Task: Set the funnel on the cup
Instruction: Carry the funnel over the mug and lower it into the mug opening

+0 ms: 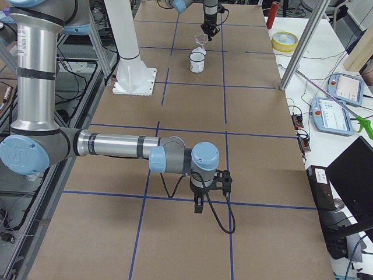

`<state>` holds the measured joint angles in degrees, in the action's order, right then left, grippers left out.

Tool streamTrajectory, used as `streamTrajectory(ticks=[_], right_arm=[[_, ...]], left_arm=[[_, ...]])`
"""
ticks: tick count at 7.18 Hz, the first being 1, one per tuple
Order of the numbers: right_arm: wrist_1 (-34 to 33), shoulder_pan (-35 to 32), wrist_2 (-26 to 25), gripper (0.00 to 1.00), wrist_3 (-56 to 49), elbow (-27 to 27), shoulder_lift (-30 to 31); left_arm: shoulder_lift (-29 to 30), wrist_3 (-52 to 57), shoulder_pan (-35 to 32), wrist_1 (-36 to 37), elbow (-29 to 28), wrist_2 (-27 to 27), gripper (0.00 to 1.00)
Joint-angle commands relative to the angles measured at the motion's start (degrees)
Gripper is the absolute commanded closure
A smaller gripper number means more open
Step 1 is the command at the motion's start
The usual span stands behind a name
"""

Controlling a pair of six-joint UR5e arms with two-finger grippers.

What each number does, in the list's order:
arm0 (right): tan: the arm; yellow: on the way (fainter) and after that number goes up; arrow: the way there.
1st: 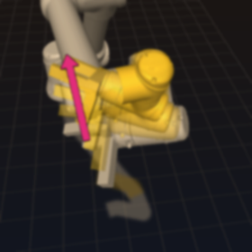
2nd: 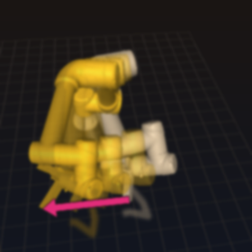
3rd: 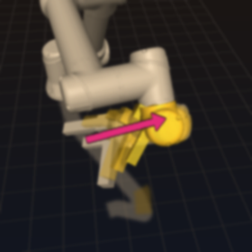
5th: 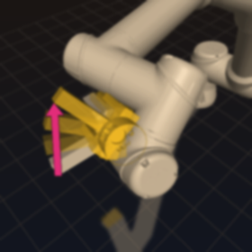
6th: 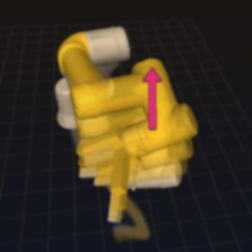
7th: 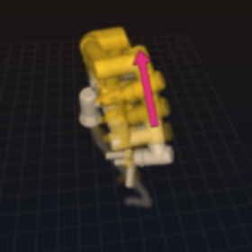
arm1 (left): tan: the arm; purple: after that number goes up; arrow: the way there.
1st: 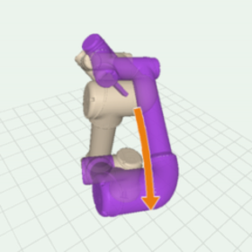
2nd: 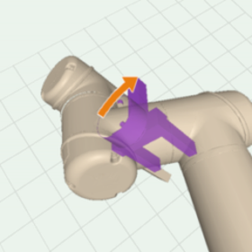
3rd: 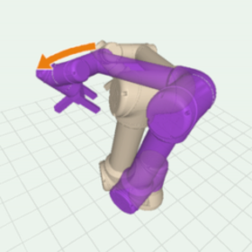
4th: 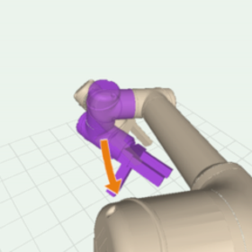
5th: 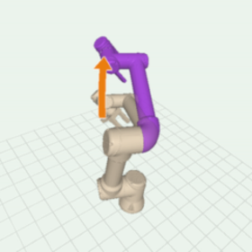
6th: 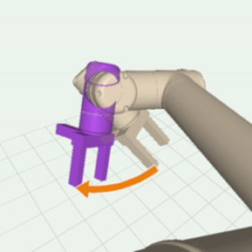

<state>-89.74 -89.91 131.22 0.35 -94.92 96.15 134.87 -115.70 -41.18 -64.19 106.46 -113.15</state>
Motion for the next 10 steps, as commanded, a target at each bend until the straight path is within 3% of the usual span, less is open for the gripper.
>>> streamTrajectory(ticks=[1, 5, 6, 10], right_arm=[[0.00, 0.00, 0.00, 0.00, 0.00, 0.00, 0.00], [0.00, 0.00, 0.00, 0.00, 0.00, 0.00, 0.00], [0.00, 0.00, 0.00, 0.00, 0.00, 0.00, 0.00], [0.00, 0.00, 0.00, 0.00, 0.00, 0.00, 0.00]], left_arm=[[1.62, 0.39, 1.71, 0.12, -4.93, -0.93, 1.00], [0.83, 1.18, 7.24, -1.37, -6.61, -0.93, 1.00], [0.83, 1.27, 7.34, -4.43, -8.36, -0.76, 1.00], [0.14, 5.05, 7.25, -4.98, -9.08, -0.23, 1.00]])
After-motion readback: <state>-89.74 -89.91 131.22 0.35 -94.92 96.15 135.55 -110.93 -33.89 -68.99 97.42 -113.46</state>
